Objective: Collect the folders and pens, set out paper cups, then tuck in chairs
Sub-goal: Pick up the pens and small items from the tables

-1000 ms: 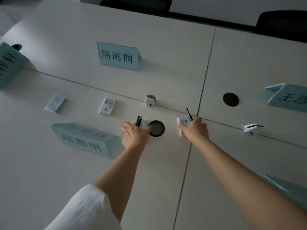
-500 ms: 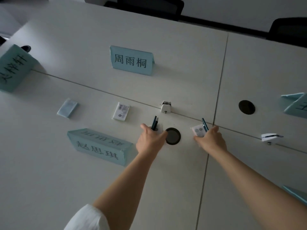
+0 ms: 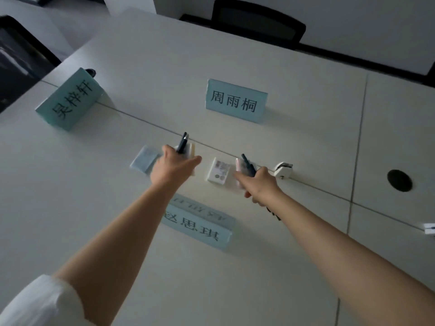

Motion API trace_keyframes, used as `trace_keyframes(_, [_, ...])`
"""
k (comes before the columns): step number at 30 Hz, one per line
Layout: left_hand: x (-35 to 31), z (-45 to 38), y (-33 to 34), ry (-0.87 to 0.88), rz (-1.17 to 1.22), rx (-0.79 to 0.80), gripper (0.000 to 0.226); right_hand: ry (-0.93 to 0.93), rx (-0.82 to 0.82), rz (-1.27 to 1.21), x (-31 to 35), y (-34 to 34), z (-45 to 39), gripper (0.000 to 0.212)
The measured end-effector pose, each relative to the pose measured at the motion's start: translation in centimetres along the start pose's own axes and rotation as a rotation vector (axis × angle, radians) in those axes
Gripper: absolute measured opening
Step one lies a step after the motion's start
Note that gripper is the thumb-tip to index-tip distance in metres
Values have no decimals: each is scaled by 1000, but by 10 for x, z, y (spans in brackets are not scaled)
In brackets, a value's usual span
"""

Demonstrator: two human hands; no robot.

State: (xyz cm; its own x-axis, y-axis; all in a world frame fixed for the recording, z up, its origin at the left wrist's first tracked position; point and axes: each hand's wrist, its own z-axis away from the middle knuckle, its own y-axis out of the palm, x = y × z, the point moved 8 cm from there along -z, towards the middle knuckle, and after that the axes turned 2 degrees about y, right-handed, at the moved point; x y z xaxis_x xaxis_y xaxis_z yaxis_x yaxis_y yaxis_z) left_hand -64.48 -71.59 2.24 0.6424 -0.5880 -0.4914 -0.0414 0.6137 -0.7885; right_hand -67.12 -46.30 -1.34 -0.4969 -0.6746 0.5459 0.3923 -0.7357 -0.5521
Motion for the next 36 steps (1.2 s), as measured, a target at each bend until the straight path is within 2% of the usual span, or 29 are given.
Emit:
trace_keyframes(4, [50,-43,-45,-113,-194,-152,51,0,-19,175,34,38,-21,73])
trace_keyframes(10, [90,-94,-48,-112,-361,-97,65,-59,-232,453,61,55,-40,67])
trace_keyframes(14, [102,-113,-44,-99,-391,-66,67,-6,-235,532,61,65,-52,63])
trace_keyframes(22, [106,-127,-27,-58,-429,-33,69,21,-251,552,57,76,-58,62])
trace_keyframes(26, [114,-121,-26,-47,-393,-63,62,25,-247,573,50,72,-52,62])
trace_keyframes(36, [115,-73,-74,-72,-215,-179,56,-10,-178,309,53,42,-1,68])
